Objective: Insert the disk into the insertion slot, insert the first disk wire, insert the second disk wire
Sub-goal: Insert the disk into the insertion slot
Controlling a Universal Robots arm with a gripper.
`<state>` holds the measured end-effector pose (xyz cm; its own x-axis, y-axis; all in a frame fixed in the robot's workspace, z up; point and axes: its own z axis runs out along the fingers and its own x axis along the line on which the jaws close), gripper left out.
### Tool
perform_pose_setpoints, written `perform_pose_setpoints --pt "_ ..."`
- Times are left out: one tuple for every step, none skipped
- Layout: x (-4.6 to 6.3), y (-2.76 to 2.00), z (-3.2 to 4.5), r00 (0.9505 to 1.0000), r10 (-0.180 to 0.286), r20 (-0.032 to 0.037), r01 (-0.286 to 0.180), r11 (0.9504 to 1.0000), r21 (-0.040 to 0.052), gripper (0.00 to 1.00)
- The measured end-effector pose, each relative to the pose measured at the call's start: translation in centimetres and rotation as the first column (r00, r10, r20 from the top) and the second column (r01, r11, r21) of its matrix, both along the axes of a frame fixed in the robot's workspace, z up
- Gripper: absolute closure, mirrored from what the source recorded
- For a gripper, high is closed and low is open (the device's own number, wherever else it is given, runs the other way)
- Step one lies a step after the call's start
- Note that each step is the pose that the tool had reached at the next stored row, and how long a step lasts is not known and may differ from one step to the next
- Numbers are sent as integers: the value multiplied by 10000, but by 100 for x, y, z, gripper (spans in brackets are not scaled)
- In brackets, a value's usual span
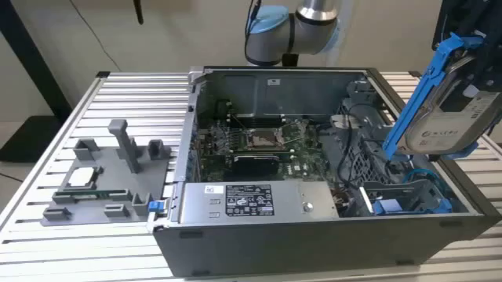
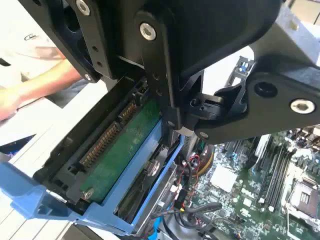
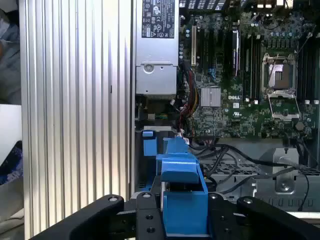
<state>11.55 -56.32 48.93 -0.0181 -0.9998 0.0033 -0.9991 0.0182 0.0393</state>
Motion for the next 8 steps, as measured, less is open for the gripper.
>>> perform_pose_setpoints --pt "0 0 0 10000 0 0 0 10000 -1 100" --pt "1 0 0 10000 0 0 0 10000 -1 100" --pt "1 0 0 10000 0 0 0 10000 -1 100" --pt "1 0 0 10000 0 0 0 10000 -1 100" --pt "1 1 0 10000 0 0 0 10000 0 100" --pt "1 0 0 10000 0 0 0 10000 0 100" --pt "2 1 0 10000 0 0 0 10000 0 100" --pt "2 1 0 10000 0 0 0 10000 0 100"
